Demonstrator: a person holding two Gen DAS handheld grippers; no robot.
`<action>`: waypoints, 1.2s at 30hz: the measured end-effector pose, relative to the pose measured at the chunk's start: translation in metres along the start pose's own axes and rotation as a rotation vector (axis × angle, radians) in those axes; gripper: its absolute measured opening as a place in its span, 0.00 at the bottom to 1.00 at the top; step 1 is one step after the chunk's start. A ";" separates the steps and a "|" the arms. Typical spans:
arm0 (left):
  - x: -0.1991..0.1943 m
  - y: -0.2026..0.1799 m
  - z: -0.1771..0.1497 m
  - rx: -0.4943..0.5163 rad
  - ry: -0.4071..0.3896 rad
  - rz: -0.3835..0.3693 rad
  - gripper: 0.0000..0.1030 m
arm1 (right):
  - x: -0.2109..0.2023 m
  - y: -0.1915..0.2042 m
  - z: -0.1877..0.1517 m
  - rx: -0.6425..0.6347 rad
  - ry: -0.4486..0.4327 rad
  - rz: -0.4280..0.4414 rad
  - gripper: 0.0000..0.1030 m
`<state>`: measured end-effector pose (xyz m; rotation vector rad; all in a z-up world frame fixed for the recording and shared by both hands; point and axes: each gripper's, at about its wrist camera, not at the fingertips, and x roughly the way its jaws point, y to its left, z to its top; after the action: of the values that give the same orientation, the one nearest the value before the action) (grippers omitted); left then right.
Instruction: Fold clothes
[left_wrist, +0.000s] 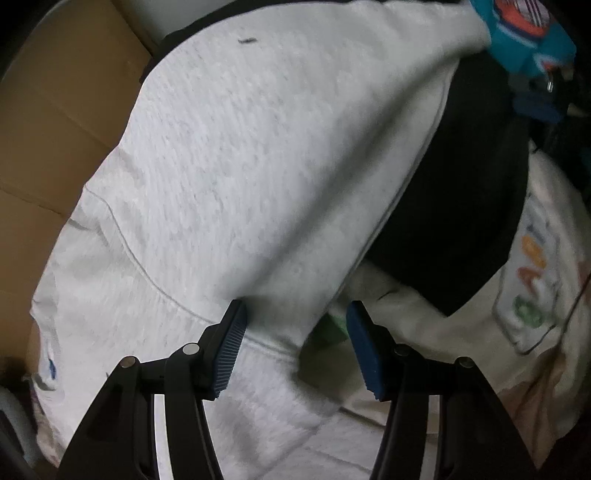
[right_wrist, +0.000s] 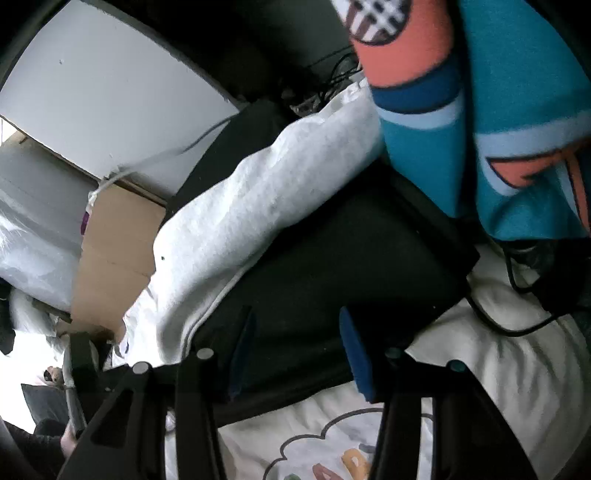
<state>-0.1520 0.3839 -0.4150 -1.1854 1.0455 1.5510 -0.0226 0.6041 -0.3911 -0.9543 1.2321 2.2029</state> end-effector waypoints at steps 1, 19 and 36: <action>0.003 -0.001 -0.001 0.002 0.002 0.006 0.55 | -0.001 -0.001 0.000 0.004 -0.009 0.003 0.45; -0.059 0.012 -0.015 0.051 -0.172 -0.060 0.08 | -0.005 -0.005 0.043 0.091 -0.184 0.018 0.10; -0.076 0.048 -0.001 0.059 -0.199 -0.184 0.07 | -0.011 0.003 0.043 0.091 -0.212 -0.031 0.14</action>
<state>-0.1870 0.3594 -0.3359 -1.0334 0.8230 1.4505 -0.0323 0.6394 -0.3652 -0.6800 1.1986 2.1414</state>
